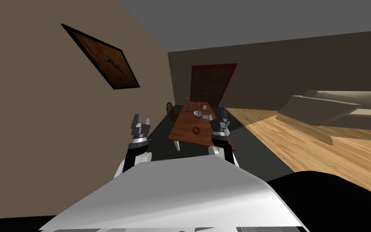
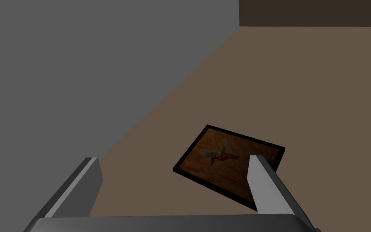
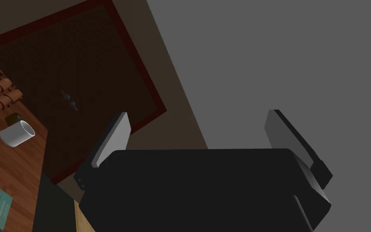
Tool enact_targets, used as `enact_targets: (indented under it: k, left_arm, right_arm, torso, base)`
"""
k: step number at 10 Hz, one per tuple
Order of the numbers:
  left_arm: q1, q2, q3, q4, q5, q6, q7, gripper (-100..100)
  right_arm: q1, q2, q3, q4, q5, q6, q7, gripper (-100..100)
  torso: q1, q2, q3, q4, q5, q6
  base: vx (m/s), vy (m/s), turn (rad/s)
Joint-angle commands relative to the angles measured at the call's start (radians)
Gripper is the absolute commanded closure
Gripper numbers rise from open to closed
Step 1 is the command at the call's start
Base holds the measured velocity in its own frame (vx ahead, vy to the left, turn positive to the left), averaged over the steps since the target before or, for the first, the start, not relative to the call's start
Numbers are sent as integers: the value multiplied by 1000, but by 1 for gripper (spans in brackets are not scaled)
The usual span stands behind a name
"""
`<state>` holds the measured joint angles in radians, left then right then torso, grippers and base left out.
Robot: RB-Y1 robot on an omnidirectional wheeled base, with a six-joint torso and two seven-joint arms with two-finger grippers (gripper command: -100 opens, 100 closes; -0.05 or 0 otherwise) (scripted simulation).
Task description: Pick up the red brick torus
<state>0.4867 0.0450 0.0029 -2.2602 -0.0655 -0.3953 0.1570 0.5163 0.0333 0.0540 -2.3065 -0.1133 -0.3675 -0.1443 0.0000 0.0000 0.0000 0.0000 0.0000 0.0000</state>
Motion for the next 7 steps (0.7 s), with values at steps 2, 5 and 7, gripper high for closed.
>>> enact_targets:
  k: [2, 5, 7]
  left_arm:
    - [0, 0, 0, 0, 0, 0, 0, 0]
    - [0, 0, 0, 0, 0, 0, 0, 0]
    - [0, 0, 0, 0, 0, 0, 0, 0]
  right_arm:
    - [-3, -70, -7, 26, 21, 4, 0, -100]
    - [-10, -161, -23, 89, 74, 12, 1, -100]
    - [-16, -219, -38, 145, 128, 17, 2, -100]
  torso:
    - [0, 0, 0, 0, 0, 0]
    - [2, 2, 1, 0, 0, 0]
    - [2, 2, 1, 1, 0, 0]
  base:
    - [-12, 13, 68]
    - [-32, 30, 128]
    - [-45, 34, 206]
